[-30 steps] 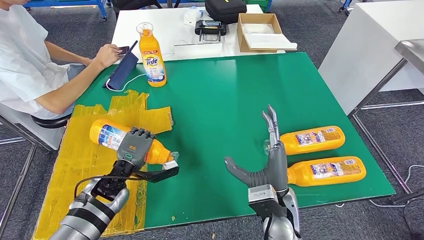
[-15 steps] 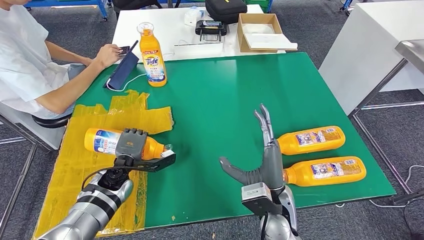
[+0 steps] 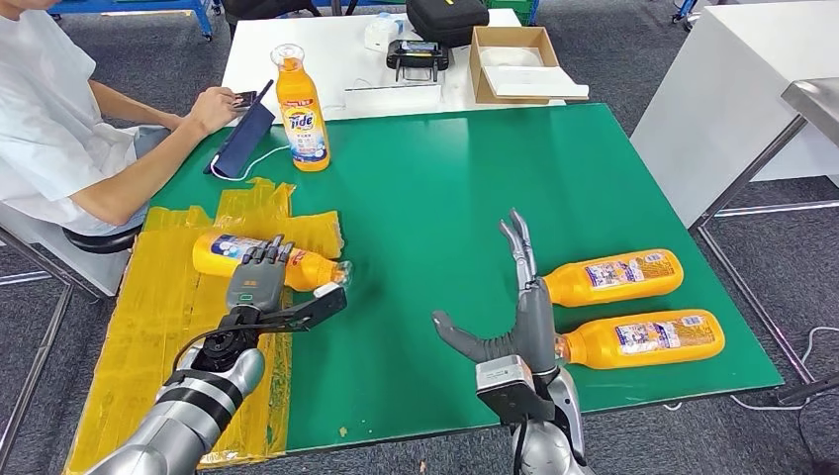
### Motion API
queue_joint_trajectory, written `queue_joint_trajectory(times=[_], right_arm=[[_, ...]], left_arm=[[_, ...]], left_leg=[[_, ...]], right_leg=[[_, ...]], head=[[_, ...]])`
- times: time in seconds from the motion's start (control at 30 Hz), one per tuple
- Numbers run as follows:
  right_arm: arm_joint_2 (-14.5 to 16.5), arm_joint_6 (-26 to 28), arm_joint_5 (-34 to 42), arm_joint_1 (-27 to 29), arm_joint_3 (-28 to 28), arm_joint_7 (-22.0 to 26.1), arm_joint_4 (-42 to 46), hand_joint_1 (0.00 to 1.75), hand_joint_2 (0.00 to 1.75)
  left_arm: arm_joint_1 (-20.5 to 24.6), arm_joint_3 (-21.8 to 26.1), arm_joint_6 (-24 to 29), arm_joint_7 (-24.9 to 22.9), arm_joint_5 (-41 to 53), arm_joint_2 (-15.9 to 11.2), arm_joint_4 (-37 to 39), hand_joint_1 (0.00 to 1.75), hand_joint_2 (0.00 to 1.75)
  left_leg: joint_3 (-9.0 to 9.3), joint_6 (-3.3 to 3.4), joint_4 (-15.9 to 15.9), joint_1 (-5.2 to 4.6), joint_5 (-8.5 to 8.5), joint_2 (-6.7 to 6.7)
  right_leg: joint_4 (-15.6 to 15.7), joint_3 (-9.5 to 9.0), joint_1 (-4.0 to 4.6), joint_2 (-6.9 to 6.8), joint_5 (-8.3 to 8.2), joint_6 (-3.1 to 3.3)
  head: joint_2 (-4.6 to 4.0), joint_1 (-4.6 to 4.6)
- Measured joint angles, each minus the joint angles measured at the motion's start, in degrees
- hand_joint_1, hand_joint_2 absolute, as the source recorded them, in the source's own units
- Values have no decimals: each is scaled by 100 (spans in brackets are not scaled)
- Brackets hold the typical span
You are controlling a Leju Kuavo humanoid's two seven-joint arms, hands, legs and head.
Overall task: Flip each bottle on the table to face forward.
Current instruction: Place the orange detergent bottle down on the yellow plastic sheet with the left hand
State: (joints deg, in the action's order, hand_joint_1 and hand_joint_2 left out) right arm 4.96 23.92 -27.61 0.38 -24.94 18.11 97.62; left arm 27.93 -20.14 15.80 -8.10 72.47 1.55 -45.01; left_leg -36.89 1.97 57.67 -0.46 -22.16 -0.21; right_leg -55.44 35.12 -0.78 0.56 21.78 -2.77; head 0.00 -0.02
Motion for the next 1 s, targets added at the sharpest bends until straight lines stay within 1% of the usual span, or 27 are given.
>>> queue_joint_trajectory(times=[0.6,0.7,0.73,0.77,0.83,0.9,0.93,1.0], right_arm=[[0,-30,36,1,2,-8,-92,0,175],[0,-25,42,4,2,-8,-93,0,175],[-1,-14,32,9,3,-8,-93,0,175],[-4,12,-4,17,3,-5,-93,0,175],[-21,144,-219,45,7,-4,-93,0,175],[-68,317,-581,78,17,-49,-93,0,175],[-108,378,-762,96,30,-95,-92,0,175],[-223,439,-1165,144,89,-259,-67,0,175]], left_arm=[[-77,77,-12,77,-125,22,-93,0,175],[-120,81,41,203,-314,26,-185,0,175],[-160,92,111,347,-494,32,-259,0,175],[-232,115,221,589,-795,45,-387,0,175],[-492,188,517,1312,-1710,90,-833,0,175],[-867,260,817,2073,-2715,149,-1510,0,175],[-1076,285,960,2378,-3138,175,-1913,0,175],[-1506,332,1201,2807,-3797,204,-2788,0,175]], left_leg=[[0,0,0,0,0,0],[0,0,0,0,0,0],[0,0,0,0,0,0],[0,0,0,0,0,1],[-1,0,0,-1,-1,2],[-1,-2,0,-1,-4,4],[-2,-3,0,-1,-6,5],[-3,-3,0,-2,-11,4]], right_leg=[[0,0,0,0,0,0],[0,0,0,0,0,0],[0,0,0,0,0,0],[0,0,0,0,0,0],[0,1,-1,1,0,0],[0,2,-1,2,1,0],[0,3,-1,3,2,0],[2,5,-1,3,4,1]], head=[[0,0],[0,0],[0,0],[0,0],[0,0],[0,0],[0,0],[0,-1]])
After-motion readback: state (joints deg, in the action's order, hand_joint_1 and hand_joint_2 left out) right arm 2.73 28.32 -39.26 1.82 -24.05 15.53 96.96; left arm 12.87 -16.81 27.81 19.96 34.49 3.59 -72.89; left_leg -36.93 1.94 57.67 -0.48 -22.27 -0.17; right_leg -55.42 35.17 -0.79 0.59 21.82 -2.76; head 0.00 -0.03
